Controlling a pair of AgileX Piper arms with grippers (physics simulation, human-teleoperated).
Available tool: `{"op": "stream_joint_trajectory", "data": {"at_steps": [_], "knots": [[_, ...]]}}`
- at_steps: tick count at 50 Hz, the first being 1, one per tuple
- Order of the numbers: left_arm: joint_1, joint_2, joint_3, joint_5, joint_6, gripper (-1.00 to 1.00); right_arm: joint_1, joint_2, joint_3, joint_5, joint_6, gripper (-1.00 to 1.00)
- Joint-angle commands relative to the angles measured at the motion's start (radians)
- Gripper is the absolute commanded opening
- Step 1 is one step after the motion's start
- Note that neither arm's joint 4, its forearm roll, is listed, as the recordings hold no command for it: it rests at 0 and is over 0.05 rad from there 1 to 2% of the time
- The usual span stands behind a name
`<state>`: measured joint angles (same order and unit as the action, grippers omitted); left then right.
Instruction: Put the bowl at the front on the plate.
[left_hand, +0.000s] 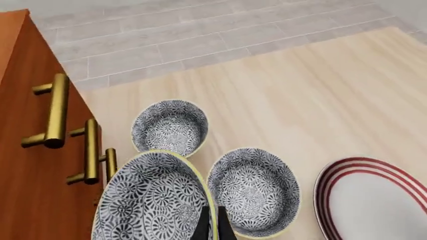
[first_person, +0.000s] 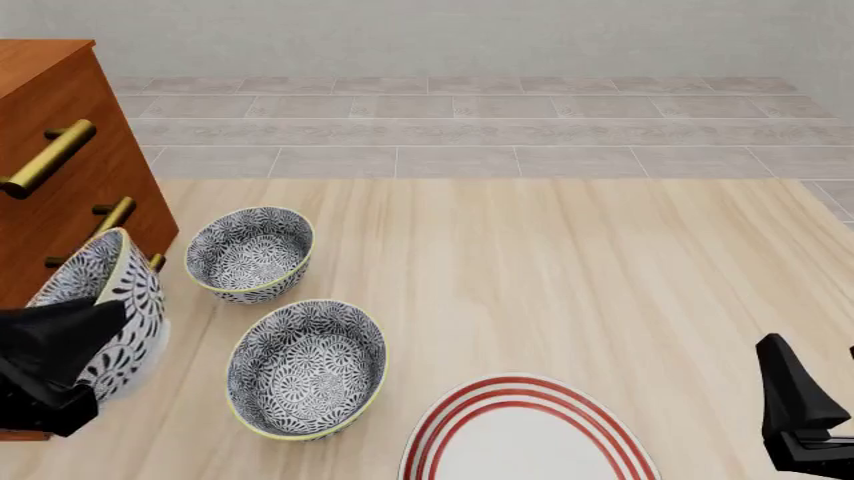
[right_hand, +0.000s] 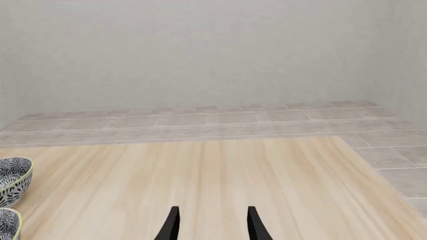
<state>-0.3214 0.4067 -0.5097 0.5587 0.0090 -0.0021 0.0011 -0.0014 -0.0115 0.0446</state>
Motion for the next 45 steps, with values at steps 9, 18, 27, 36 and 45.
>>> {"op": "stream_joint_trajectory", "data": {"at_steps": [9,18,27,36,45], "knots": [[-0.163,0.027,-0.092,-0.037,0.195,-1.0,-0.001,0.0,-0.001,0.001,0.002,1.0],[-0.236,0.053,-0.094,-0.08,0.271,-1.0,-0.003,0.0,0.0,0.0,0.004,1.0],[-0.351,0.092,-0.092,-0.139,0.352,-1.0,-0.002,0.0,0.0,0.001,0.001,1.0],[-0.494,0.153,-0.072,-0.188,0.403,-1.0,-0.006,0.0,0.0,0.001,0.004,1.0],[-0.599,0.191,-0.1,-0.206,0.412,-1.0,-0.005,0.001,-0.001,0.003,0.008,1.0]]}}
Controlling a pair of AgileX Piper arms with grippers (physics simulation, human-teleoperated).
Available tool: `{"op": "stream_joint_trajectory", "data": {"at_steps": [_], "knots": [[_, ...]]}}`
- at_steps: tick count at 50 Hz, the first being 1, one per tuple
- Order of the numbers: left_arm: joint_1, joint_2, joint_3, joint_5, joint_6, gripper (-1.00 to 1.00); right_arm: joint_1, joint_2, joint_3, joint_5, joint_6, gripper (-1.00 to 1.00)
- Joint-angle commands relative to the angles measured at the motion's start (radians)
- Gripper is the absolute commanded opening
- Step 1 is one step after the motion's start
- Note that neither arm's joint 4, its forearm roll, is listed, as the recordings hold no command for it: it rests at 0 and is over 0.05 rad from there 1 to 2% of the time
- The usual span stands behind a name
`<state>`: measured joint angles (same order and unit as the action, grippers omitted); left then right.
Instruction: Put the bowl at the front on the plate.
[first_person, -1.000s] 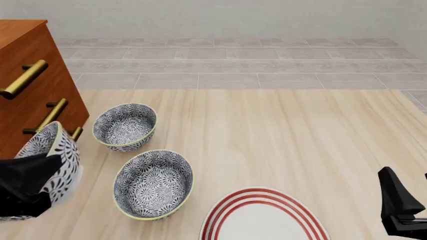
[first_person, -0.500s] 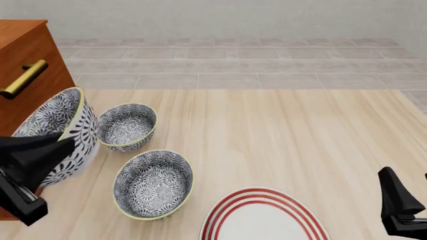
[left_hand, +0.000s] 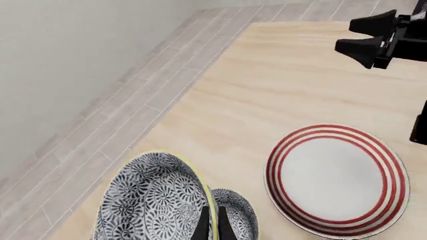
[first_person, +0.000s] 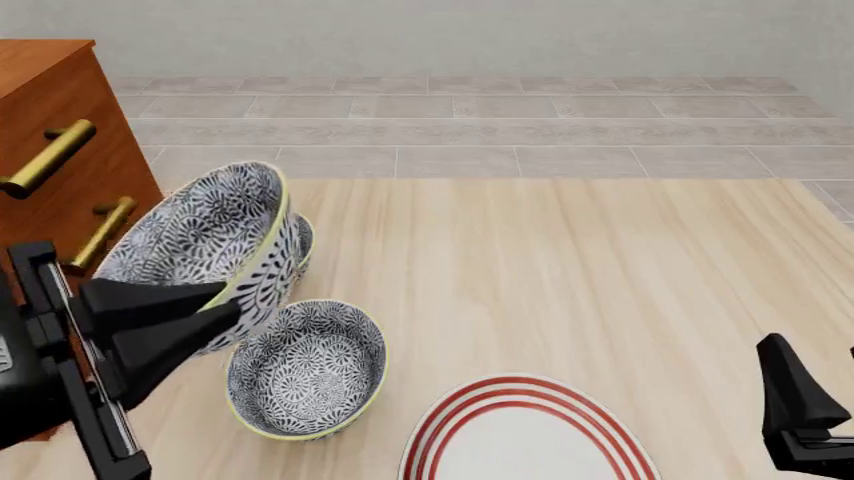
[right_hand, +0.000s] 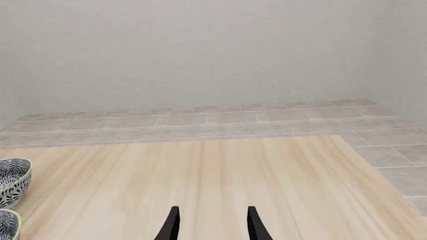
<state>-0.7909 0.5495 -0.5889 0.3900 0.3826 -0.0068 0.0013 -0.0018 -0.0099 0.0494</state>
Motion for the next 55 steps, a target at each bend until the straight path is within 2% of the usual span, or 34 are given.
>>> {"op": "stream_joint_trajectory", "data": {"at_steps": [1,8,31,34,40,41,43,55], "knots": [[-0.136,0.051,-0.022,-0.041,0.042,-1.0,-0.001,0.001,0.0,0.002,0.003,1.0],[-0.189,0.082,-0.023,-0.068,0.062,-1.0,-0.003,0.0,0.0,0.002,0.004,1.0],[-0.465,0.256,-0.016,-0.193,0.187,-1.0,0.001,0.0,0.0,0.003,-0.006,1.0],[-0.521,0.279,-0.013,-0.22,0.216,-1.0,0.002,0.0,-0.002,0.005,-0.007,1.0],[-0.601,0.309,-0.035,-0.239,0.205,-1.0,0.003,0.001,-0.002,0.007,-0.007,1.0],[-0.596,0.31,-0.042,-0.233,0.195,-1.0,0.003,0.001,-0.002,0.007,-0.008,1.0],[-0.617,0.311,-0.028,-0.257,0.227,-1.0,0.003,0.001,-0.002,0.007,-0.008,1.0],[-0.67,0.343,-0.064,-0.248,0.218,-1.0,0.002,0.0,0.001,0.005,-0.007,1.0]]}}
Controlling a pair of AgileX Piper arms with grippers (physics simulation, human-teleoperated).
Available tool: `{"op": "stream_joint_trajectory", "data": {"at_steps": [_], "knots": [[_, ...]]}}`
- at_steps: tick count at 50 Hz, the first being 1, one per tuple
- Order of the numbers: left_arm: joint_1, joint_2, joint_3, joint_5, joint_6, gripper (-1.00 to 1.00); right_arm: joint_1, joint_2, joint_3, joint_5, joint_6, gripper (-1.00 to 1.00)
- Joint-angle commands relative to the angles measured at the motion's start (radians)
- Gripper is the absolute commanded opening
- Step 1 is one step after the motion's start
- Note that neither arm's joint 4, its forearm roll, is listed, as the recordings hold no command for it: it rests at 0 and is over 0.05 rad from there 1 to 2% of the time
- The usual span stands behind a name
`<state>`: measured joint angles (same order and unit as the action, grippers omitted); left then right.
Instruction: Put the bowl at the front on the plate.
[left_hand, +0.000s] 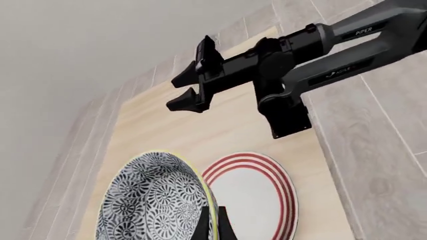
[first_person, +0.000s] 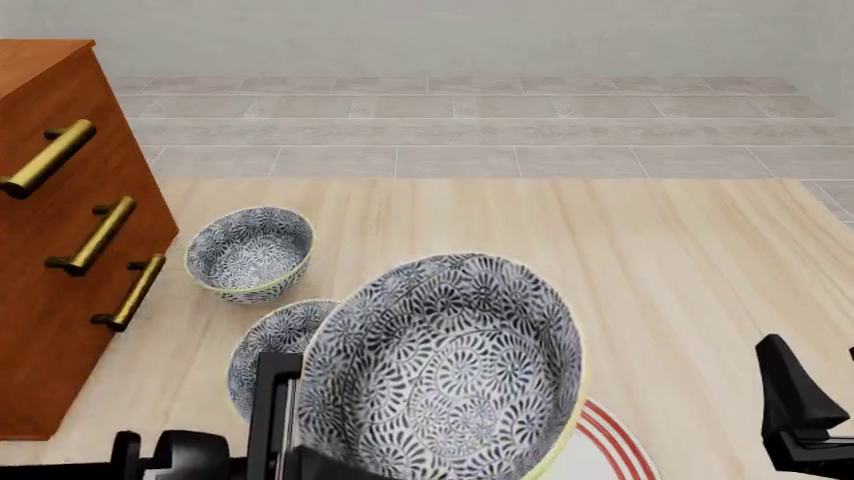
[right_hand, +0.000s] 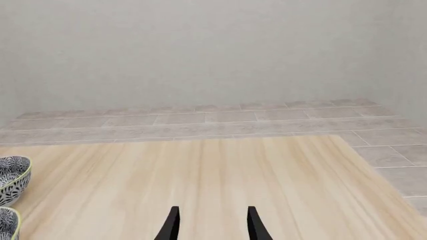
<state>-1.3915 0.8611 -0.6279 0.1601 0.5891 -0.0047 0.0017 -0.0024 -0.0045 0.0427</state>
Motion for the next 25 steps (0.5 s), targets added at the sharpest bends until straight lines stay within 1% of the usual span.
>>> {"op": "stream_joint_trajectory", "data": {"at_steps": [1,2,5,6,10,23,25], "knots": [[-0.069,0.033,-0.022,-0.026,0.016,-1.0,0.0,0.0,0.001,0.0,0.0,1.0],[-0.078,0.039,-0.033,-0.021,-0.002,-1.0,0.0,0.0,0.001,0.0,-0.001,1.0],[-0.078,0.051,-0.025,-0.039,0.008,-1.0,0.0,0.0,-0.001,0.001,-0.002,1.0],[-0.079,0.06,-0.029,-0.044,-0.005,-1.0,0.001,0.0,-0.003,0.002,-0.002,1.0],[-0.084,0.078,-0.022,-0.062,-0.005,-1.0,0.0,0.0,0.0,-0.001,-0.002,1.0],[-0.078,0.126,-0.009,-0.12,-0.053,-1.0,-0.003,-0.001,-0.002,-0.001,0.0,1.0],[-0.076,0.134,-0.003,-0.131,-0.049,-1.0,-0.003,-0.001,-0.003,-0.001,0.0,1.0]]}}
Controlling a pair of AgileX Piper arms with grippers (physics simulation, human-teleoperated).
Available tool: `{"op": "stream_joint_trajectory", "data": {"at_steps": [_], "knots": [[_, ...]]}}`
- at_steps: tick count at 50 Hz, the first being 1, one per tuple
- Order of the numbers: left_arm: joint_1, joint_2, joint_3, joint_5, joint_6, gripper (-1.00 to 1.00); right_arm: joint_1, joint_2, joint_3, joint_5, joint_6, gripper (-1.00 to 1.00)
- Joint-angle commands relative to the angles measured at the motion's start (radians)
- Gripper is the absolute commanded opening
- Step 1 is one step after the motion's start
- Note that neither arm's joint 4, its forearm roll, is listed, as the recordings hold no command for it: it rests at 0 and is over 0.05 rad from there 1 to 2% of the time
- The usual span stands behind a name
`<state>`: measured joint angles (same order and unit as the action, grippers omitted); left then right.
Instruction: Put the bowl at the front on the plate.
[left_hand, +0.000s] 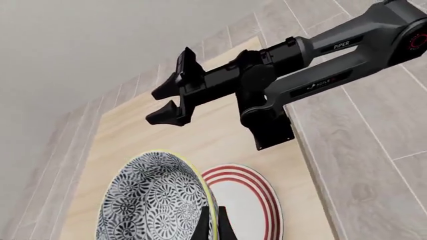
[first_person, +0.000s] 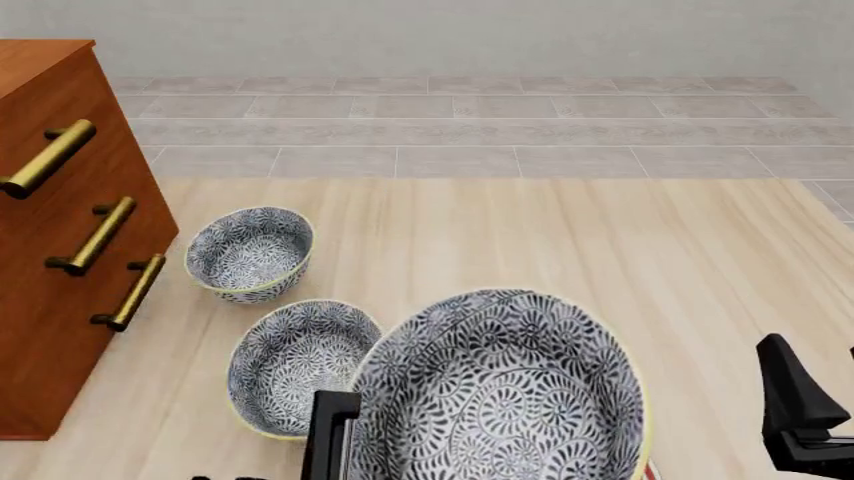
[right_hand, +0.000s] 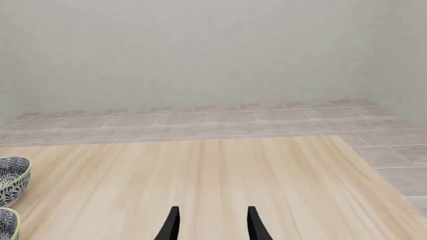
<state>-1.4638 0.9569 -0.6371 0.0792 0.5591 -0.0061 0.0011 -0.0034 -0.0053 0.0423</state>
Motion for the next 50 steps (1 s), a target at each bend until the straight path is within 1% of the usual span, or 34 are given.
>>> {"op": "stream_joint_trajectory", "data": {"at_steps": [1,10,16,24,50], "knots": [[-0.005,0.043,0.01,-0.058,-0.02,-1.0,-0.002,0.0,-0.001,-0.001,0.001,1.0],[-0.003,0.082,0.023,-0.105,-0.036,-1.0,-0.003,0.0,0.001,-0.003,0.004,1.0],[-0.005,0.11,0.035,-0.141,-0.029,-1.0,-0.008,0.0,-0.001,-0.003,0.006,1.0],[-0.008,0.134,0.039,-0.156,-0.039,-1.0,-0.011,0.0,0.001,-0.005,0.011,1.0],[0.027,0.246,0.076,-0.26,-0.034,-1.0,-0.011,0.0,0.002,-0.008,0.013,1.0]]}}
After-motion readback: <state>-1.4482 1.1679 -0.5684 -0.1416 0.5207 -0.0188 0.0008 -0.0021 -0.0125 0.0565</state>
